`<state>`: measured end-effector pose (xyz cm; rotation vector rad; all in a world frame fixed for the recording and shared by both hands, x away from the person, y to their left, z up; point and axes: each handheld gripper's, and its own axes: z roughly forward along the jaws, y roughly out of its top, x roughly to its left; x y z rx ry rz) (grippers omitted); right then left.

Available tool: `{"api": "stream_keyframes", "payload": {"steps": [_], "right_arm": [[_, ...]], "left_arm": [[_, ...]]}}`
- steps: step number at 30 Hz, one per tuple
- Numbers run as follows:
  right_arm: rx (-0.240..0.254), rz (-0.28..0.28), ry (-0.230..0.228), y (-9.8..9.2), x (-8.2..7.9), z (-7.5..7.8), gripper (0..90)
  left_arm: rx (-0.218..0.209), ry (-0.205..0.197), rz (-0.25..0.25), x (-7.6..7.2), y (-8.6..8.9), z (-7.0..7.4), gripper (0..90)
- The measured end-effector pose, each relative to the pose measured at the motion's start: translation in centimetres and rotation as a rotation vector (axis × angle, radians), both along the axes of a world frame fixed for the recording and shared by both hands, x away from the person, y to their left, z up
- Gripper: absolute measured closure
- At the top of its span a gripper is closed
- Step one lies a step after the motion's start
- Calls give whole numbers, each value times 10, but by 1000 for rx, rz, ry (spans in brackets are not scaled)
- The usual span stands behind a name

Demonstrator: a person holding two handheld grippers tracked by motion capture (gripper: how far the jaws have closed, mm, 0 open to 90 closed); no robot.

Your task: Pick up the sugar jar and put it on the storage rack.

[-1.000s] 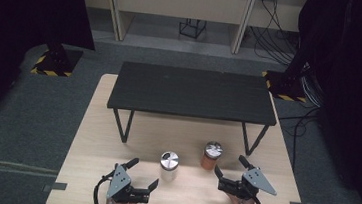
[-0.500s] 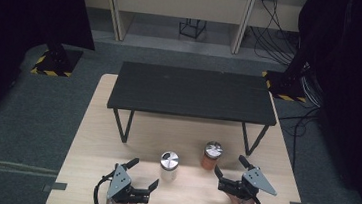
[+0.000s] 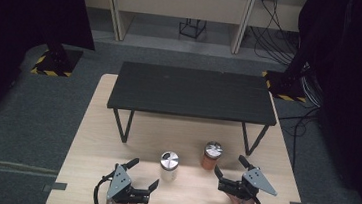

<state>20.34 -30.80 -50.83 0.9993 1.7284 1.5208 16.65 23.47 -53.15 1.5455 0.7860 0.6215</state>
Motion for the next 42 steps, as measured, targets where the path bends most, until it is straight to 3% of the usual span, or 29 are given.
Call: {"api": "stream_keyframes", "payload": {"steps": [19,23,29,42], "right_arm": [[-2,6,7,0,1,1,3],[0,6,9,-1,1,1,3],[-2,9,8,-1,1,1,3],[0,13,12,-1,2,1,3]], "left_arm": [[-5,-19,-18,-1,0,2,12],[-41,-5,-29,0,-1,1,13],[-31,-14,-44,3,-11,4,12],[10,14,-63,17,-35,8,15]]}}
